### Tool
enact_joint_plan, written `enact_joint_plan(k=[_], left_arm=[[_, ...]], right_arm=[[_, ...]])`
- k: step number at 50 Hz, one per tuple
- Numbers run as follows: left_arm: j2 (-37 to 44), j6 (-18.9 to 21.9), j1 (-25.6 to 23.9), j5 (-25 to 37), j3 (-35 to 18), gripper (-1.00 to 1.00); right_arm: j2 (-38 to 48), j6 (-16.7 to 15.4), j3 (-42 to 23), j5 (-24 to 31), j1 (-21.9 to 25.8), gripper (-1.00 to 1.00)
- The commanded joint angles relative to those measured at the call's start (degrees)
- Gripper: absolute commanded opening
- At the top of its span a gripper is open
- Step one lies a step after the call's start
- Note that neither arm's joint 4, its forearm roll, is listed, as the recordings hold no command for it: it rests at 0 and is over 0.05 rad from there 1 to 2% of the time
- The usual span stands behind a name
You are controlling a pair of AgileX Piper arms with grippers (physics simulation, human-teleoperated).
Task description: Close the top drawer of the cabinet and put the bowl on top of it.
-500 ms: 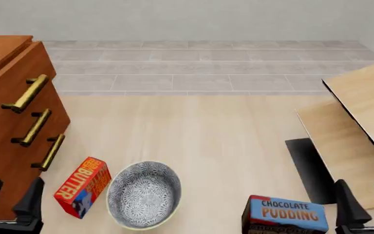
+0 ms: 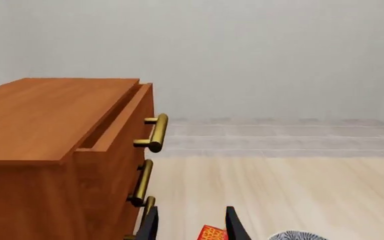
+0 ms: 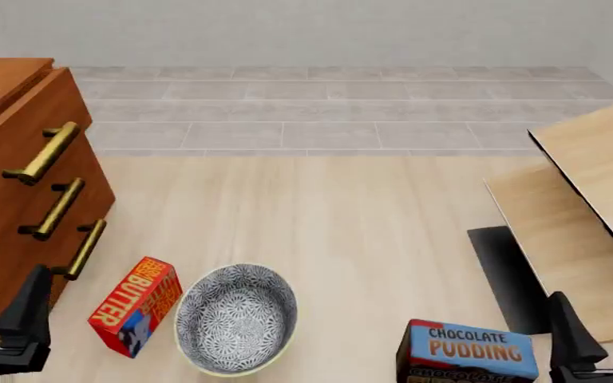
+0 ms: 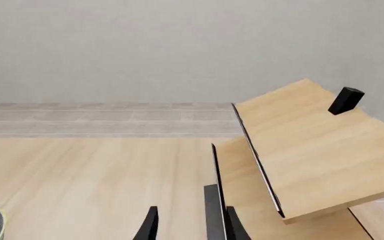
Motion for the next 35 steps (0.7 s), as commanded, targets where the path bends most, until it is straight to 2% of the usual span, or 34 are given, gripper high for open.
enact_joint_plan(k=[1, 11, 15, 25, 35], left_arm=[[9.1, 0.5, -1.8, -8.3, -3.2, 1.00], [21.9, 1.3, -4.9, -18.2, -5.2, 1.00], [28.1, 0.1, -6.3, -21.6, -6.7, 1.00], [37.1, 0.7, -8.6, -26.1, -10.4, 1.00], [46.0, -0.5, -8.2, -28.9, -15.9, 1.00]], right_arm=[[-0.2, -0.1, -0.2, 0.3, 0.0, 1.00], [-0.8, -0.5, -0.1, 0.5, 0.6, 1.00], [-0.9, -0.5, 0.0, 0.5, 0.4, 1.00], [-1.0, -0.3, -0.1, 0.6, 0.3, 1.00], [-1.1, 0.1, -0.2, 0.7, 0.0, 1.00]])
